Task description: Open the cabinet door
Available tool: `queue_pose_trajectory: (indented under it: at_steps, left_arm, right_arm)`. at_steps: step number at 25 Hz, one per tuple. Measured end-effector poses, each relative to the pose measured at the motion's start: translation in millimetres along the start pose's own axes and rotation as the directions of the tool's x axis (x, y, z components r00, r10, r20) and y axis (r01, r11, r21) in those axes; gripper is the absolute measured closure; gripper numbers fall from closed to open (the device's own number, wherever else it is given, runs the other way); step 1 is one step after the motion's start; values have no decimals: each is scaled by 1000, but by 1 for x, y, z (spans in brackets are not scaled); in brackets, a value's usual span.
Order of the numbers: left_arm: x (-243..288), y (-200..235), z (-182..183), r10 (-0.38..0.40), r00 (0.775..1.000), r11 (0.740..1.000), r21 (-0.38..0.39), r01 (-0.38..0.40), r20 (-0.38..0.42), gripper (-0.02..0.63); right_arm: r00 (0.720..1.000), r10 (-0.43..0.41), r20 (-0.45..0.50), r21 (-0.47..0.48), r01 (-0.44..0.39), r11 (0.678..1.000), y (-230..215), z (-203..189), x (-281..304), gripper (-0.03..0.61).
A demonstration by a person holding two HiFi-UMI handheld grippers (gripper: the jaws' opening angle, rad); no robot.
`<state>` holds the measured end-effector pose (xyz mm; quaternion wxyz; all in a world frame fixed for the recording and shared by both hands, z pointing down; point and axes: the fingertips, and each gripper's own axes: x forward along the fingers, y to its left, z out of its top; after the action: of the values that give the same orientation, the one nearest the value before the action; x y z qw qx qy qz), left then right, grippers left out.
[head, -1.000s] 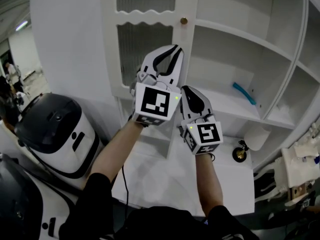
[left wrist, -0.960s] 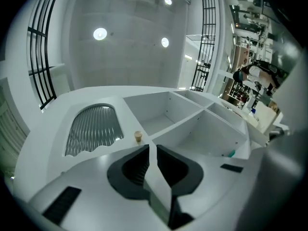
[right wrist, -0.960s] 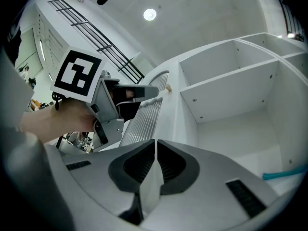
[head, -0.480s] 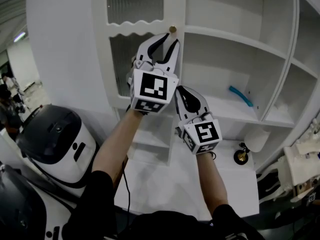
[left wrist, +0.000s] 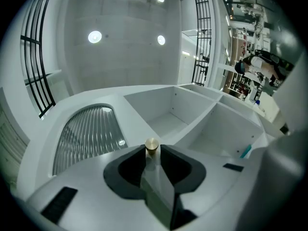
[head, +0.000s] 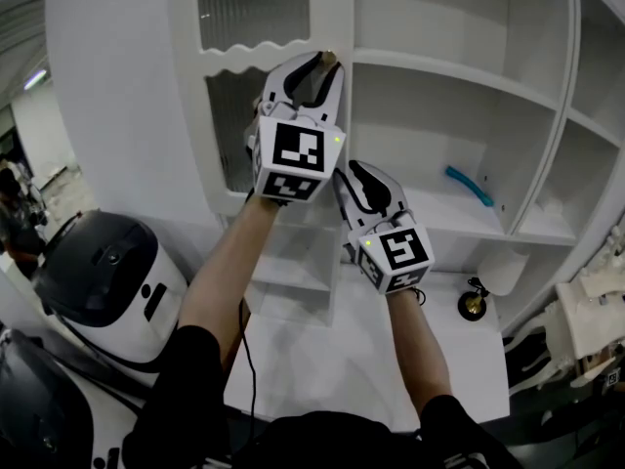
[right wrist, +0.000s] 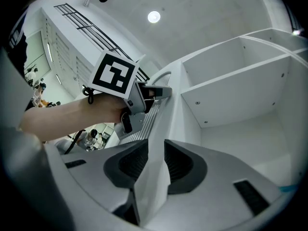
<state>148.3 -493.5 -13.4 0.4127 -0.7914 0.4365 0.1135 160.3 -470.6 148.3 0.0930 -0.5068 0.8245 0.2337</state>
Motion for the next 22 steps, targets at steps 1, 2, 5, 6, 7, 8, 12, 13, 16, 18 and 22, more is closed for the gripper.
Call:
queue_pose_trajectory:
  at_steps: [1, 2, 5, 6, 7, 8, 12, 13, 16, 18, 22]
  left_arm:
    - [1, 0, 0, 0, 1000, 1000, -5, 0, 4, 523]
    - [2, 0, 0, 2, 1000, 1000, -11, -2, 9, 523]
    - [2, 2, 0, 9, 1000, 999, -35, -8, 28, 524]
    - [2, 3, 0, 12, 999, 999, -46, -10, 34, 523]
    - [2, 4, 1, 14, 999, 998, -55, -12, 37, 530]
    - [2, 4, 1, 16, 999, 998, -60, -14, 38, 531]
    - [1, 5, 1, 28, 999, 999, -45, -26, 38, 534]
    - [1, 5, 1, 29, 999, 999, -40, -28, 39, 534]
    - [-2, 5, 5, 28, 998, 999, -45, -25, 53, 535]
    - [-5, 5, 7, 30, 998, 999, -48, -27, 62, 535]
    - [-10, 5, 11, 27, 997, 999, -49, -24, 70, 535]
  right_arm:
    - [1000, 0, -3, 0, 0, 1000, -1, -1, 1, 476]
    - [1000, 0, -6, 1, 0, 1000, -2, -3, 1, 476]
    - [1000, 1, -11, 0, -1, 1000, -5, -5, 2, 476]
    - [1000, 0, -12, -4, 0, 1000, -6, -5, 2, 476]
    - [1000, -2, -13, -7, 2, 1000, -8, -4, 3, 476]
    - [1000, -5, -14, -7, 4, 1000, -9, -5, 3, 476]
    - [1000, -5, -22, 3, 5, 1000, -11, -10, 5, 476]
    - [1000, -2, -22, 11, 2, 1000, -11, -11, 5, 476]
    - [1000, 15, -14, 43, -15, 999, -11, -15, 5, 471]
    - [999, 33, -11, 53, -32, 998, -10, -16, 6, 463]
    - [998, 66, 9, 64, -66, 996, -4, -14, 6, 459]
